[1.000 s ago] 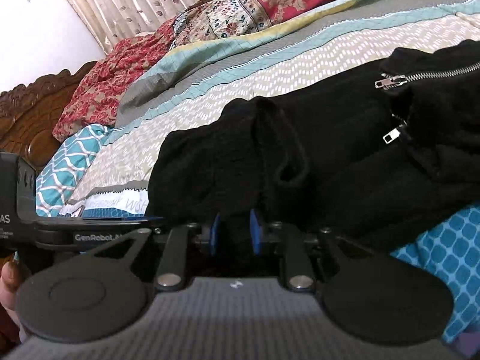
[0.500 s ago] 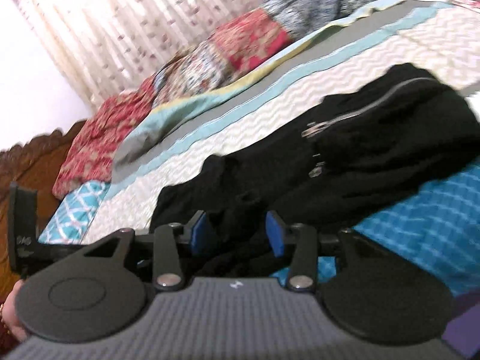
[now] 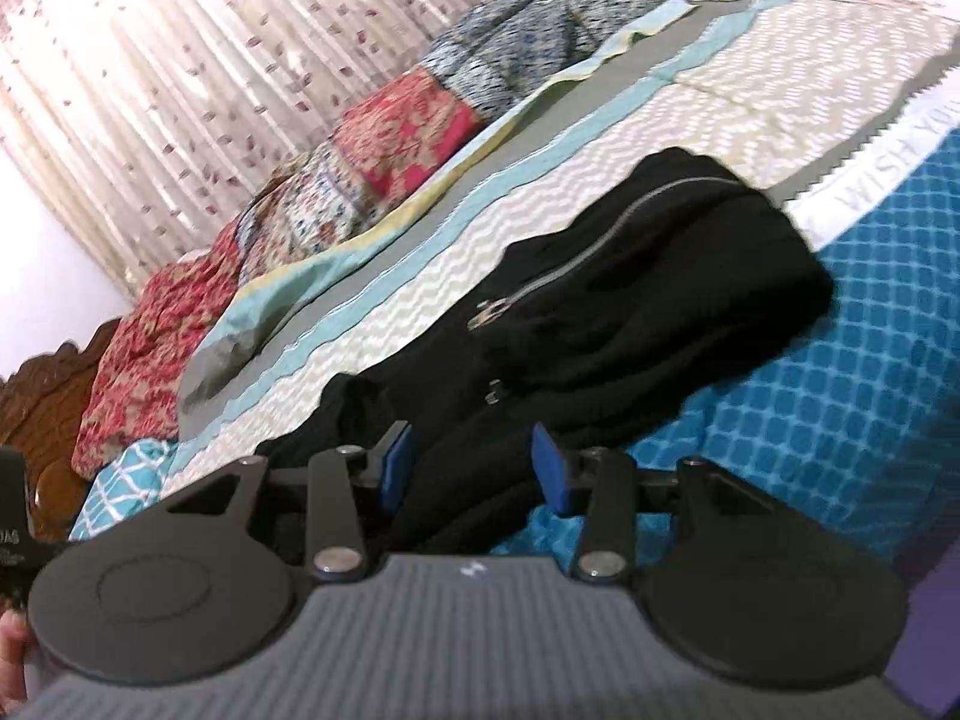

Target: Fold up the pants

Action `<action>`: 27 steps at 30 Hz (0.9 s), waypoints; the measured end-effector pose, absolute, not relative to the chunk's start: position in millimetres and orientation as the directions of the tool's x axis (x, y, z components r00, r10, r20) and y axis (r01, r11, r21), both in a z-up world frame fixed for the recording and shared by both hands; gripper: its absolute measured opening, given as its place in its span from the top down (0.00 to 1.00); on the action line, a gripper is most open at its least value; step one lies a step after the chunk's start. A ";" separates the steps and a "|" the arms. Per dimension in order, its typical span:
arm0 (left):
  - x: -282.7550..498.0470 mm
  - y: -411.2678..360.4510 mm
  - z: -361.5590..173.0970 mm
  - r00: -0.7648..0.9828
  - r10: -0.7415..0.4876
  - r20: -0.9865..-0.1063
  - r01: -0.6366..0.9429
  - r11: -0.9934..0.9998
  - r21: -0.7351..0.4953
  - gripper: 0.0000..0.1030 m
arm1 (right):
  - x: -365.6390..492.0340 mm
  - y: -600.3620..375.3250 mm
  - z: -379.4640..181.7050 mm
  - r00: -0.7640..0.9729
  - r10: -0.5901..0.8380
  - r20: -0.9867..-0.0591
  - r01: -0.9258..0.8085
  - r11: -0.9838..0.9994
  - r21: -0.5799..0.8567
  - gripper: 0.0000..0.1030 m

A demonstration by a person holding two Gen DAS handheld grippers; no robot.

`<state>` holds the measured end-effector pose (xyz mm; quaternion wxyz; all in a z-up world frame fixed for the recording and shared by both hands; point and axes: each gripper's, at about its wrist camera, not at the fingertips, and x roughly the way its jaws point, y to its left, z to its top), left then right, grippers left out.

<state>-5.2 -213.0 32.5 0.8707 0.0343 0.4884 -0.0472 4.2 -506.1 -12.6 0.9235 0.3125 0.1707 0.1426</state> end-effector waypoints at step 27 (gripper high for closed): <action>12.1 -219.4 16.2 0.482 -0.015 -0.876 0.102 0.994 0.039 0.26 | -0.9 -594.3 -35.2 0.961 0.164 -0.223 0.078 0.612 0.787 0.43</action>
